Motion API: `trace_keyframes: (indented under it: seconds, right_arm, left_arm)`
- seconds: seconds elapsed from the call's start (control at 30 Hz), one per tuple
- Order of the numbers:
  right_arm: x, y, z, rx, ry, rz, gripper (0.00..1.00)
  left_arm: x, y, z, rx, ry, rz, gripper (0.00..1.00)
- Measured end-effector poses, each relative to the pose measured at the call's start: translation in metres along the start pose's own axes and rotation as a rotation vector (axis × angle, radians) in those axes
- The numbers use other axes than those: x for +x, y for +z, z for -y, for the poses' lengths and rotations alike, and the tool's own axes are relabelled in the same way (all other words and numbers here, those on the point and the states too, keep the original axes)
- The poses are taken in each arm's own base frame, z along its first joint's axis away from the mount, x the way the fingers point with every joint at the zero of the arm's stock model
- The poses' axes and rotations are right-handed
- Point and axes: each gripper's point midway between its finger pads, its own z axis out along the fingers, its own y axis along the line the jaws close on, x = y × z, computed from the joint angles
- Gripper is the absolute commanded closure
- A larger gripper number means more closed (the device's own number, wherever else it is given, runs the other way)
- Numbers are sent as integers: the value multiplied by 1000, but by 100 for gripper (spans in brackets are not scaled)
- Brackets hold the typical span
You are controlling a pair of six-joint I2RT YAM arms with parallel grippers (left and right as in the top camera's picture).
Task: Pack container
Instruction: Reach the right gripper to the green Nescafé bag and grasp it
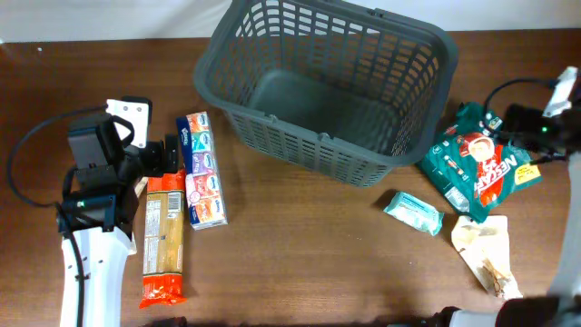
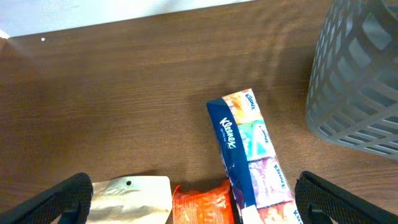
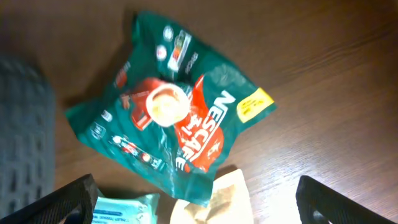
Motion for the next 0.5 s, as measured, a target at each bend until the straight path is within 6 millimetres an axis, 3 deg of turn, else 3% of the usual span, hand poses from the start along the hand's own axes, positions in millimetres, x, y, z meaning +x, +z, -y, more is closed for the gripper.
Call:
trace_keyframes:
  seconds: [0.23,0.5]
  right_arm:
    - [22,44,-14,-79,-112,-181,1]
    - [42,59,-28,-178,-208,-292,1]
  left_arm:
    - [0,0,0,0,0,0,1]
    - [0,0,0,0,0,0,1]
